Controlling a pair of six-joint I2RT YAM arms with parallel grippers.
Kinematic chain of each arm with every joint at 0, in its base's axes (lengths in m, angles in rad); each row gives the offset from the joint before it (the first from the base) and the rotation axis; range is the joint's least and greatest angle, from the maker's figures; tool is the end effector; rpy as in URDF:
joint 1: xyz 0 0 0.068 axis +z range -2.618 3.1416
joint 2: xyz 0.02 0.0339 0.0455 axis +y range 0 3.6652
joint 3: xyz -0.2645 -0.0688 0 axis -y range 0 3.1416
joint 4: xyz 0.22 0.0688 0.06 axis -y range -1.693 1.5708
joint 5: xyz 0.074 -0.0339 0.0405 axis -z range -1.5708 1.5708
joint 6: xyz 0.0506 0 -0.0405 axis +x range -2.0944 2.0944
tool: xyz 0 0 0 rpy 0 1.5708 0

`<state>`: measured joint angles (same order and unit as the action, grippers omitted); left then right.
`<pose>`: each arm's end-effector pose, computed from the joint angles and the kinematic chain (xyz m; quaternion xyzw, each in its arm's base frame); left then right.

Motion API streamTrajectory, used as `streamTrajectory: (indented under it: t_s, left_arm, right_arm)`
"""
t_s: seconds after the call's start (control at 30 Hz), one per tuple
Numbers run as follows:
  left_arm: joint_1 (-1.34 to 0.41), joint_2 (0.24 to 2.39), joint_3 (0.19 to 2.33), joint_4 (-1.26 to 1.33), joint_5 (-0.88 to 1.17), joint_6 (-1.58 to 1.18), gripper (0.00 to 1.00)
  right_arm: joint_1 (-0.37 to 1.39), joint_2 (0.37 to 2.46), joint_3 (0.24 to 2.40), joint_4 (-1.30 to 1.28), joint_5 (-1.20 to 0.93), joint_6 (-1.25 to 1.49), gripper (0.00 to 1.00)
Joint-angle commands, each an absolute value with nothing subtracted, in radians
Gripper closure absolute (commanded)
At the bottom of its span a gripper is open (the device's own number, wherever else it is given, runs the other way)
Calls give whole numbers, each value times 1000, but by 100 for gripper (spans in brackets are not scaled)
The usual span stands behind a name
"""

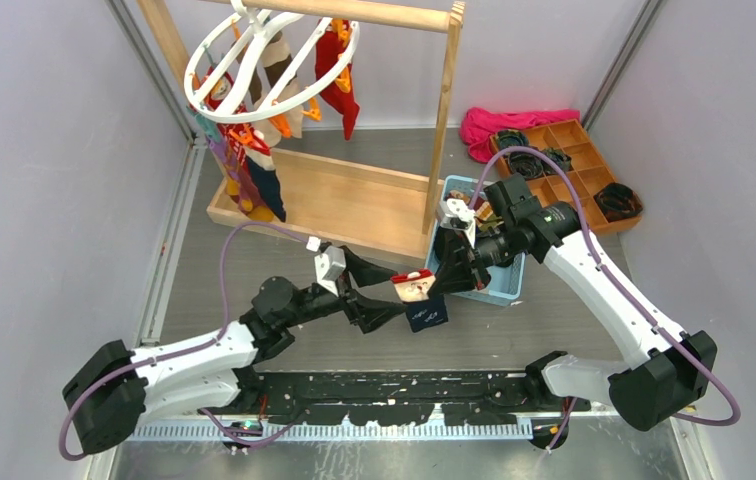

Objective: Clip the socks to the hanger
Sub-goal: Pick up the sock from the bin.

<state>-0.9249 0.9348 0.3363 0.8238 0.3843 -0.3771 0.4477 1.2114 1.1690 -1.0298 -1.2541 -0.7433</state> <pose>0.1030 -0.1682 0.2789 0.3092 0.5485 -0.5599 0.5386 0.1525 0.1266 0.3329 -0.5600 0.5684 0.5330 0.2813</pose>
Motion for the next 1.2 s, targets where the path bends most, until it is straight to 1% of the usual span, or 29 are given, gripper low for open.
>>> streamTrajectory:
  t_s: [0.0,0.07,0.13,0.2,0.27,0.33,0.4,0.47,0.53,0.57,0.6,0.67,0.77,0.83,0.9,1.0,1.17]
  left_arm:
    - [-943,1001,332,1111,370,-457,25]
    - [-950,1036,329,1153,373,-473,27]
    - [-953,1061,326,1182,377,-486,30]
    - [-955,1077,327,1196,384,-494,35]
    - [-956,1083,327,1199,384,-495,41]
    - [-956,1084,328,1200,383,-494,52]
    - [-956,1082,327,1199,383,-492,66]
    - [-956,1079,325,1197,382,-486,78]
    - [-956,1075,329,1181,384,-480,95]
    - [-955,1069,331,1160,386,-473,99]
    - [-956,1058,337,1128,391,-459,100]
    - [-954,1010,360,1002,402,-407,100]
    - [-954,920,442,678,404,-295,100]
    - [-954,881,487,538,417,-243,100]
    - [-953,863,515,461,440,-213,100]
    - [-953,875,552,389,461,-200,100]
    - [-953,915,597,359,482,-197,100]
  right_arm:
    - [445,1218,1180,-1031,-1293,-779,99]
    - [445,1218,1179,-1032,-1292,-780,99]
    - [443,1217,1178,-1032,-1293,-781,99]
    - [444,1216,1178,-1031,-1293,-782,99]
    - [444,1215,1177,-1031,-1293,-782,99]
    - [444,1215,1176,-1032,-1293,-784,99]
    - [444,1214,1175,-1031,-1292,-784,99]
    - [444,1215,1175,-1031,-1292,-784,99]
    - [444,1215,1174,-1029,-1293,-784,99]
    - [443,1214,1173,-1028,-1293,-784,99]
    - [443,1214,1172,-1028,-1293,-783,98]
    - [444,1214,1170,-1028,-1295,-783,88]
    - [445,1207,1167,-1028,-1295,-789,74]
    - [444,1204,1169,-1028,-1293,-791,69]
    - [444,1199,1170,-1032,-1293,-796,62]
    - [443,1197,1169,-1035,-1298,-802,58]
    - [443,1192,1169,-1038,-1303,-810,58]
